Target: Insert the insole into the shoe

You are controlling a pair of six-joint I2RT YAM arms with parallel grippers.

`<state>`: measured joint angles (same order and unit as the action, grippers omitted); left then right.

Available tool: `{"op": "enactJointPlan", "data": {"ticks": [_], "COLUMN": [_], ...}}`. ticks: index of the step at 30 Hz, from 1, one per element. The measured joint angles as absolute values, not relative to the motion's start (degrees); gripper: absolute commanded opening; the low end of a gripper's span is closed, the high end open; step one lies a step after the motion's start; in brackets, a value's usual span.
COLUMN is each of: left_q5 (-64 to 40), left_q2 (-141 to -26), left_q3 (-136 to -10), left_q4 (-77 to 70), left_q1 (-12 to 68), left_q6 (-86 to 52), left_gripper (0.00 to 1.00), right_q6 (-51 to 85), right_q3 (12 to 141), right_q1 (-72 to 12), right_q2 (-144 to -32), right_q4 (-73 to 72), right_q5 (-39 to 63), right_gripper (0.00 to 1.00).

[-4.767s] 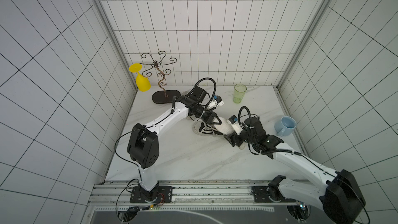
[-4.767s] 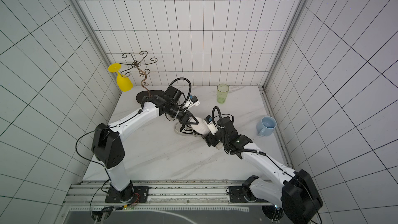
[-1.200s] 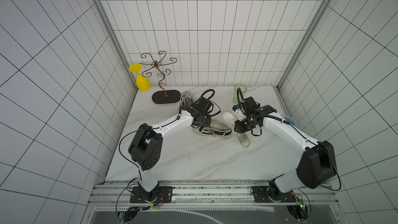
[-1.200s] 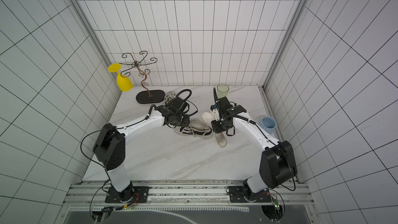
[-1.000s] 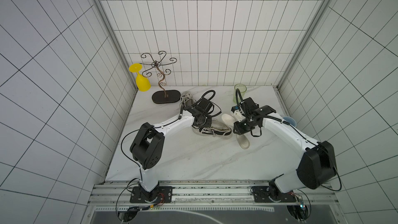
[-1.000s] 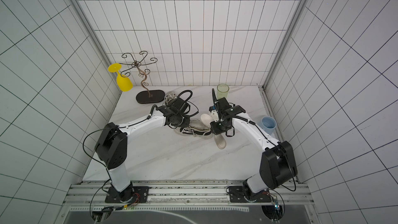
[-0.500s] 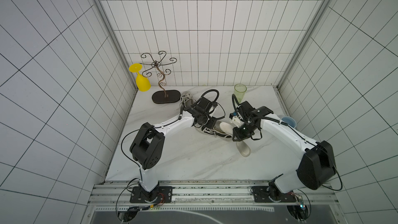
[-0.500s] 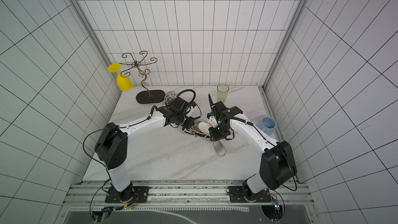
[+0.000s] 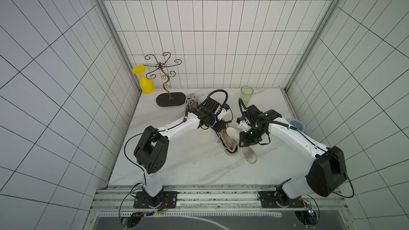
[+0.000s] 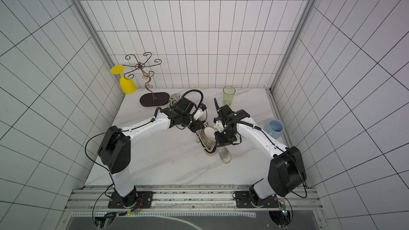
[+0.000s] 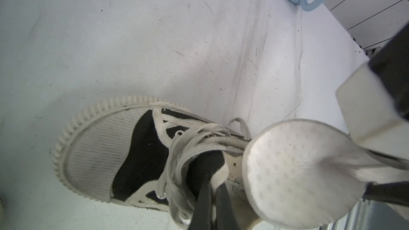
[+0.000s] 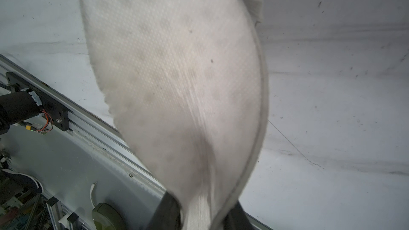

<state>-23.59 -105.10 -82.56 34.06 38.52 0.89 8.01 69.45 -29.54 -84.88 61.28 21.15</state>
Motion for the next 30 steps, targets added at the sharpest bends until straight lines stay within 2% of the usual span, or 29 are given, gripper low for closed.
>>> {"op": "enactJointPlan", "data": {"ticks": [13, 21, 30], "left_q5": [-25.23, -26.09, -26.22], "left_q2": [-105.84, -105.84, -105.71], "left_q3": [-83.35, -83.72, -83.77], "left_q4": [34.54, 35.86, 37.58], "left_q1": [38.52, 38.52, 38.52], "left_q6": [-3.18, -11.07, -12.47], "left_gripper": [0.00, 0.00, 0.00], "right_q6": [13.52, 15.59, 15.68], "right_q3": [66.24, 66.48, 72.44], "right_q1": [-31.29, -31.44, -33.12], "right_q2": [-87.02, -91.81, -95.70], "right_q4": [59.81, 59.00, 60.80], "right_q5": [22.63, 22.46, 21.56], "right_gripper": [0.28, 0.28, 0.28]}}
